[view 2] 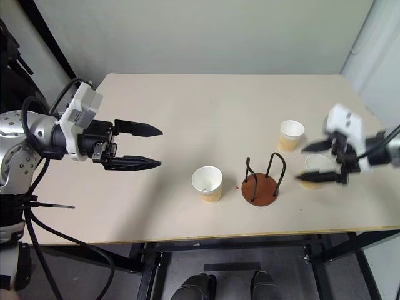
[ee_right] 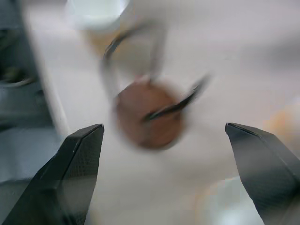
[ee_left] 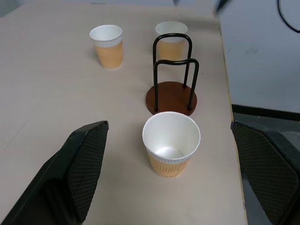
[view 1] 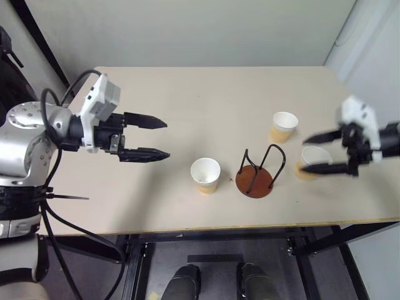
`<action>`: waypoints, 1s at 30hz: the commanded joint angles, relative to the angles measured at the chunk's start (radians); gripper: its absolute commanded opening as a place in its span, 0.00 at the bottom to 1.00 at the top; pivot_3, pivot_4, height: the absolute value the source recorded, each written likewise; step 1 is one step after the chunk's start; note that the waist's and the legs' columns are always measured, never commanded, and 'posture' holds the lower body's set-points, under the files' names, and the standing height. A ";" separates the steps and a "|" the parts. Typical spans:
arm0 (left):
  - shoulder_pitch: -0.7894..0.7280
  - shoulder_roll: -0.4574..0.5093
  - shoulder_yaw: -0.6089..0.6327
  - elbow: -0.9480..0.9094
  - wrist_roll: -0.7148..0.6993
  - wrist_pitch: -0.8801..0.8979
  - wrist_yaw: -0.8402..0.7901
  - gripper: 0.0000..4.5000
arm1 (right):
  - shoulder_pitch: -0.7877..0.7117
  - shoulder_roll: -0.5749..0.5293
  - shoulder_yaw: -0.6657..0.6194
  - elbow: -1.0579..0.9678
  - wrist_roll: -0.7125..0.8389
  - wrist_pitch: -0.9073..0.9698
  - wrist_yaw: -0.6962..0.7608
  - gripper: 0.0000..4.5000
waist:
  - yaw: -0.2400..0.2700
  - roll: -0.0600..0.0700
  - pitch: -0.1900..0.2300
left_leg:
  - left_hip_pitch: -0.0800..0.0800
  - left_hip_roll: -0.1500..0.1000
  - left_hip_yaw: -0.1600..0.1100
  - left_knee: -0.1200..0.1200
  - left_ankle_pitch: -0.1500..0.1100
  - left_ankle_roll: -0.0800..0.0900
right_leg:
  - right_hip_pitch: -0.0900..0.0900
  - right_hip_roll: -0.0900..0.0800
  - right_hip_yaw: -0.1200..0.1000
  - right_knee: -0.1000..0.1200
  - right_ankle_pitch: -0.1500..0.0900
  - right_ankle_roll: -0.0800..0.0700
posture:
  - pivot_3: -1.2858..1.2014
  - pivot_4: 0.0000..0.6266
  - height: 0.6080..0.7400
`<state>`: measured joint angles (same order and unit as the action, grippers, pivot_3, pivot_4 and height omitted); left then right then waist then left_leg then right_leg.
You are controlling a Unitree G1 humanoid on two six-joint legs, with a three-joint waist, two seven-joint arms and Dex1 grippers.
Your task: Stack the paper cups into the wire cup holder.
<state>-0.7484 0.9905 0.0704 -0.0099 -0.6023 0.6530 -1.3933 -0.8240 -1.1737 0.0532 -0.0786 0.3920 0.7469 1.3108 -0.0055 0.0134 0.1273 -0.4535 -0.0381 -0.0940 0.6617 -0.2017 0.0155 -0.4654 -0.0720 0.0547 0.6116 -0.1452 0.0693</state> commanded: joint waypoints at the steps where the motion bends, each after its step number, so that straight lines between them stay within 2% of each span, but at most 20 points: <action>1: -0.044 -0.002 0.026 0.008 -0.008 -0.013 0.005 1.00 | -0.094 0.072 0.126 0.149 -0.154 -0.159 -0.002 0.95 | 0.000 -0.001 -0.001 | 0.001 0.001 -0.001 0.000 0.000 0.000 | 0.001 0.000 -0.001 0.000 0.000 0.000 | 0.52 0.24 1.00; 7: -0.060 0.002 0.032 -0.001 -0.017 0.000 0.001 1.00 | -0.264 0.231 0.271 0.490 -0.381 -0.442 -0.018 0.95 | 0.001 0.001 0.001 | -0.001 0.000 -0.001 0.000 0.001 0.001 | -0.002 -0.001 -0.001 0.000 0.002 -0.001 | 0.52 0.24 1.00; 15: -0.055 0.022 0.043 -0.012 -0.014 0.000 0.003 1.00 | -0.422 0.385 0.346 0.887 -0.580 -0.724 -0.078 0.95 | 0.005 0.001 0.001 | -0.002 0.000 -0.002 -0.001 -0.002 0.001 | -0.003 -0.001 -0.002 -0.001 0.003 -0.003 | 0.52 0.24 1.00; 21: -0.054 0.051 0.062 -0.006 -0.005 -0.008 0.011 1.00 | -0.489 0.443 0.379 1.098 -0.695 -0.859 -0.118 0.95 | 0.005 0.001 0.001 | -0.003 0.000 -0.002 -0.001 -0.004 0.000 | -0.003 -0.002 -0.002 -0.001 0.004 -0.004 | 0.52 0.24 1.00; 28: -0.057 0.060 0.076 -0.004 -0.005 -0.018 0.029 1.00 | -0.544 0.502 0.399 1.263 -0.796 -0.927 -0.192 0.95 | 0.004 0.001 0.001 | -0.002 0.001 -0.002 -0.002 -0.005 -0.002 | -0.003 -0.002 -0.002 -0.001 0.004 -0.005 | 0.52 0.24 1.00; 30: -0.053 0.062 0.076 -0.009 -0.008 -0.017 0.031 1.00 | -0.552 0.517 0.397 1.288 -0.810 -0.934 -0.203 0.87 | 0.005 0.001 0.001 | -0.002 0.001 -0.002 -0.002 -0.006 -0.003 | -0.003 -0.002 -0.002 -0.001 0.004 -0.005 | 0.52 0.24 1.00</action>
<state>-0.7883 1.0348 0.1081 0.0008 -0.6016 0.6423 -1.3670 -1.3336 -0.6551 0.4521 1.2028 -0.4034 -0.1715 1.1242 -0.0009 0.0146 0.1280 -0.4554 -0.0375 -0.0960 0.6601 -0.2079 0.0117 -0.4687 -0.0736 0.0525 0.6106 -0.1411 0.0645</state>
